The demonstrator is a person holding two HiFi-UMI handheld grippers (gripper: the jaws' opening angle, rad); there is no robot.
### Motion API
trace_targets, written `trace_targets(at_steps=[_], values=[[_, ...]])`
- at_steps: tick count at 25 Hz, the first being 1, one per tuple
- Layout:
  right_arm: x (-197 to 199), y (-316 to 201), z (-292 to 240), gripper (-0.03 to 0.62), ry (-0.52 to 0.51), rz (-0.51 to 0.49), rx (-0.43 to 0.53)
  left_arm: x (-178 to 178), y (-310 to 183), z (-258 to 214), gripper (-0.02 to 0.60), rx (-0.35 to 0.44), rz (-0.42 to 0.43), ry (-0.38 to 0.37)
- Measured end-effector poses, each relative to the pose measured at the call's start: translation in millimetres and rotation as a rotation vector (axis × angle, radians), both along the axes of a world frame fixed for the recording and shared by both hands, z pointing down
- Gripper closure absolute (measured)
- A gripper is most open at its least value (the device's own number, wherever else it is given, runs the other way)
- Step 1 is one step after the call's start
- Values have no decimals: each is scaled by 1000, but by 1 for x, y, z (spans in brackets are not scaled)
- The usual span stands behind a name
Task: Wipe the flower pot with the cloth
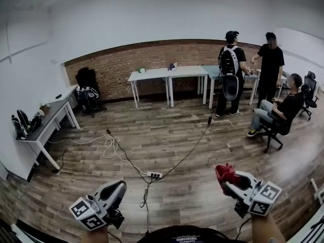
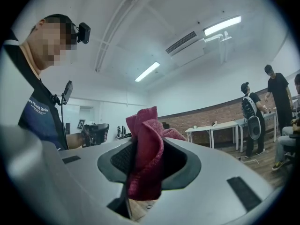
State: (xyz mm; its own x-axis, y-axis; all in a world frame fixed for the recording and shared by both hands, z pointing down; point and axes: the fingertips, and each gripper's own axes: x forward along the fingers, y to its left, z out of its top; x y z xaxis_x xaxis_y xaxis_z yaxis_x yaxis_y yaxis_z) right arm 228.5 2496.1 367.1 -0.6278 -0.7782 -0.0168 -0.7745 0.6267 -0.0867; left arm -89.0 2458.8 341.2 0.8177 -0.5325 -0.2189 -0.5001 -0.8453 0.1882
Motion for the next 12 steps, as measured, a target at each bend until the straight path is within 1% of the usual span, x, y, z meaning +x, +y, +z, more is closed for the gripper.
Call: trace_targets(at_steps=[7,12], values=[[78,13,6,471,30,29,-17,86,3,1,580,-11,41,5],[112,8,12,471,55,22,-23,134,-1,13,580,-38,69,4]])
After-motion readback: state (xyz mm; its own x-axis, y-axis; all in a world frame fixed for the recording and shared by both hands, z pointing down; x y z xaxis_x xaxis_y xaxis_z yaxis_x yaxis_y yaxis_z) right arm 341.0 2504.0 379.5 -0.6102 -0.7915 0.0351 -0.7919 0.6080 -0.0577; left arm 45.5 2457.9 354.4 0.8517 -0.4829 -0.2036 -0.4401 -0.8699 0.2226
